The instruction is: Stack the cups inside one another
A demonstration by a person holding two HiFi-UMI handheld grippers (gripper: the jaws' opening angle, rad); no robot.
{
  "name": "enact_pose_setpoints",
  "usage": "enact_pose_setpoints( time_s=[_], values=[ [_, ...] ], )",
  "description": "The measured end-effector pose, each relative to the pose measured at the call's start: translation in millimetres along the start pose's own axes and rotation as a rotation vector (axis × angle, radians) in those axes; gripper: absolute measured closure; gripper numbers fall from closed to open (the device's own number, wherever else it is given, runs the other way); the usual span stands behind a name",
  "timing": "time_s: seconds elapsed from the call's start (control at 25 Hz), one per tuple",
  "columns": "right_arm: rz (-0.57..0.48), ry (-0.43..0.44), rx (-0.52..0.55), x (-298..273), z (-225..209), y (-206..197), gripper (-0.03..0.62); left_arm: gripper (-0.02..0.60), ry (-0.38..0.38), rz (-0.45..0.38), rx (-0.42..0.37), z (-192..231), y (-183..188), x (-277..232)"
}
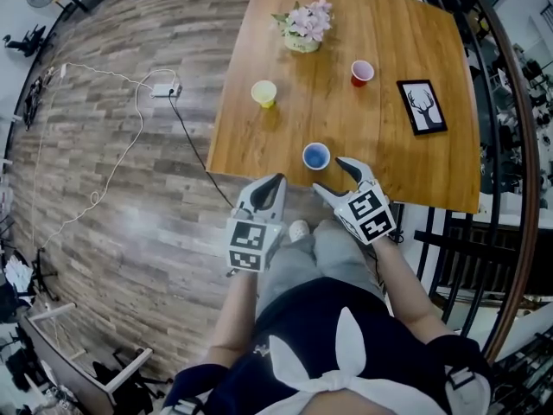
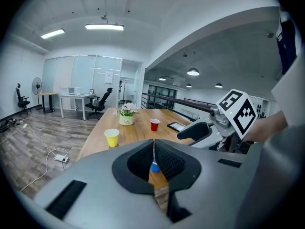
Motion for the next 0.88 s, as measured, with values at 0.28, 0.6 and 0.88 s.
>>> enact_pose_setpoints(
  time_s=[0.28,0.6,0.88],
  values=[
    [0.109,0.004,0.025,-31,-11,-10,0.295,0.558,-0.013,0.033,0.021,20,-7,-16],
    [0.235,0.052,0.078,-64,-26,-23,0.248,0.558,-0.015,0.086,0.071,36,-15,-44],
    [0.297,0.099,0.137,-90,-36,-30,0.235,0.558,-0.010,0.118,0.100,42,-18,-71]
  ],
)
Point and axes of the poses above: the fingertips, and each gripper's own axes: x backward along the fingers, z to its left, y out of its top, the point moved 6 cm from there along x, backward along the fingers, and after that the axes turned 2 degrees about -y, right-handed, at the moved point
